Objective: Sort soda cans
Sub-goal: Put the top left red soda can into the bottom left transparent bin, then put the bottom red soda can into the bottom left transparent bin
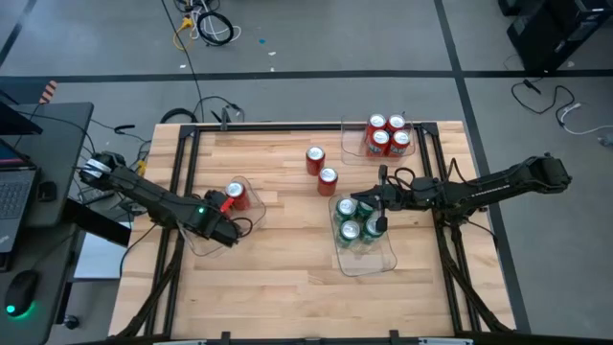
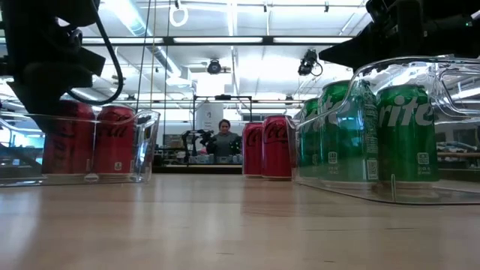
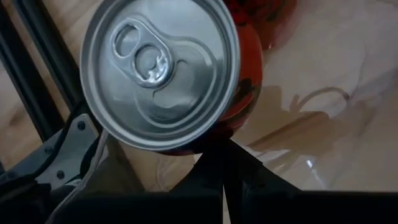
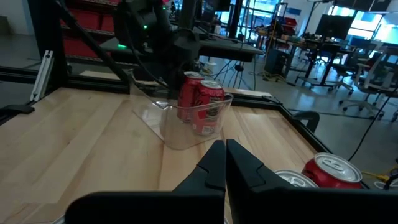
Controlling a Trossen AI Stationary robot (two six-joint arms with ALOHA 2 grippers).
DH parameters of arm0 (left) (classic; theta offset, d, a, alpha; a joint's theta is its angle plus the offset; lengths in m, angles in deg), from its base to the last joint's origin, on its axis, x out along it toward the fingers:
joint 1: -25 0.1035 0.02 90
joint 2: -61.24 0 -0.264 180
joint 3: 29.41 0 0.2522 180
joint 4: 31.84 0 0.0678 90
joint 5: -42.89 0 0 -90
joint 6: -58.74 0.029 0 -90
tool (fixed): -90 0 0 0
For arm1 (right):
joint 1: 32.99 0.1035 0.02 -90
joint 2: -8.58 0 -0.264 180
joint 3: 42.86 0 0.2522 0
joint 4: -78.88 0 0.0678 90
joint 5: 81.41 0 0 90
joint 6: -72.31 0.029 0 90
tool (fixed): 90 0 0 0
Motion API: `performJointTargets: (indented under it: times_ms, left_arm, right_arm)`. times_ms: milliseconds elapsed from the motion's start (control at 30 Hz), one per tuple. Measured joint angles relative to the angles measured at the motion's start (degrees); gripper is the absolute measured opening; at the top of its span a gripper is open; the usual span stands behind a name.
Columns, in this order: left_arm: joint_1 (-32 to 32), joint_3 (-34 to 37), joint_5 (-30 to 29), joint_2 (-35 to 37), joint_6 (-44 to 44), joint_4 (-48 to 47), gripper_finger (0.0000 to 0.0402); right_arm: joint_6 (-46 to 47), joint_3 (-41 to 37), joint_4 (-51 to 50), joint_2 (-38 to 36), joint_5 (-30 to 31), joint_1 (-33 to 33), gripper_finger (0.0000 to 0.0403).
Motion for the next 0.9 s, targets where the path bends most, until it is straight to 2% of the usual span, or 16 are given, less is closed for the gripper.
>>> performJointTargets:
  times_ms: [200,333,500,733,900]
  left_arm:
    - [-0.03,-2.97,2.42,0.0,0.09,-0.92,0.0]
    - [-0.07,-7.68,4.9,0.0,0.44,-2.03,0.0]
    - [-0.06,-15.2,6.05,0.0,6.02,-1.16,0.0]
    - [3.34,-26.58,-1.51,-0.13,14.64,-0.12,0.0]
    - [10.33,-29.78,-1.02,-0.13,23.16,-0.1,0.0]
  right_arm:
    - [-0.01,0.02,0.04,0.0,-0.01,0.0,0.0]
    - [-0.02,0.02,0.03,0.0,0.0,0.0,0.0]
    - [0.0,0.02,0.03,0.0,0.0,0.0,0.0]
    - [4.37,0.09,2.39,0.84,1.72,-1.22,0.0006]
    - [7.14,3.15,2.29,5.42,1.88,-3.27,0.0023]
